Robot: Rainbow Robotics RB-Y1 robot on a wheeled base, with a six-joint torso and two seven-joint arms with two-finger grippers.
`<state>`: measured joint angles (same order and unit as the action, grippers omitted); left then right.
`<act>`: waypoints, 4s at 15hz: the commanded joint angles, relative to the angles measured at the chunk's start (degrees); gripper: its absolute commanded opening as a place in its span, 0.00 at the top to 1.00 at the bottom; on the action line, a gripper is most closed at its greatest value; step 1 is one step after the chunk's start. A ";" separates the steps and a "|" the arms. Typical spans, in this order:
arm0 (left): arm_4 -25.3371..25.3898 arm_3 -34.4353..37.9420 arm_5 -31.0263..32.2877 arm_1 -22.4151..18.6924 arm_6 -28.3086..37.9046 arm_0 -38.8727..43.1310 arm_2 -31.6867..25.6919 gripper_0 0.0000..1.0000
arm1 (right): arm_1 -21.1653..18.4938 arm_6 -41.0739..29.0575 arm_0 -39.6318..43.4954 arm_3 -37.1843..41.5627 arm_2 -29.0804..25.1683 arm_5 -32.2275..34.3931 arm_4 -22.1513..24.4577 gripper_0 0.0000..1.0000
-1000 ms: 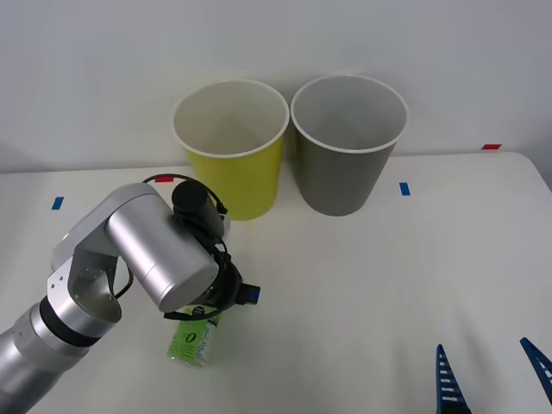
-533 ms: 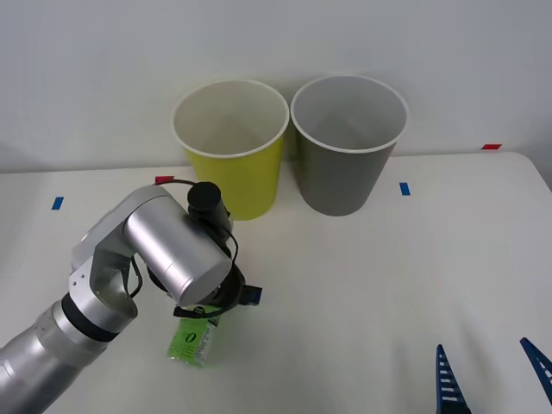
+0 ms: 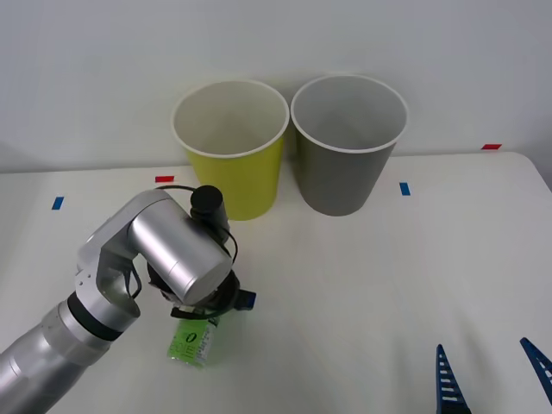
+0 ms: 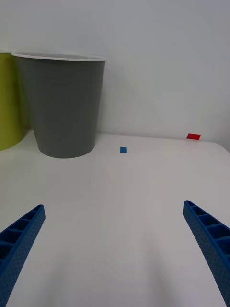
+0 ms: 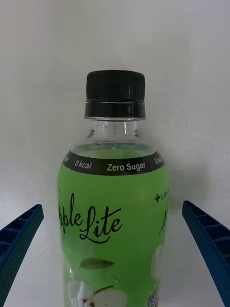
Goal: Put cans in the gray bin and PET bottles in the light green bin.
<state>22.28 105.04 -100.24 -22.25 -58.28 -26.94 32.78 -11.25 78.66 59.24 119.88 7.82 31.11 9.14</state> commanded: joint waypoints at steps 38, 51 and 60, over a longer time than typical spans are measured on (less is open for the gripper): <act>10.68 34.27 7.07 -7.19 -22.40 14.46 -22.05 1.00 | 0.00 0.00 0.00 0.00 0.00 0.00 0.00 0.00; 27.99 43.94 13.75 -4.02 -30.40 16.92 -43.59 1.00 | 0.00 0.00 0.00 0.00 0.00 0.00 0.00 0.00; 20.08 44.96 23.77 -2.18 -31.10 11.74 -45.96 1.00 | 0.00 0.00 0.00 0.00 0.00 0.00 0.00 0.00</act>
<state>44.52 150.01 -77.33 -24.78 -89.41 -13.53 -14.37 -11.25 78.66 59.24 119.88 7.82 31.11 9.14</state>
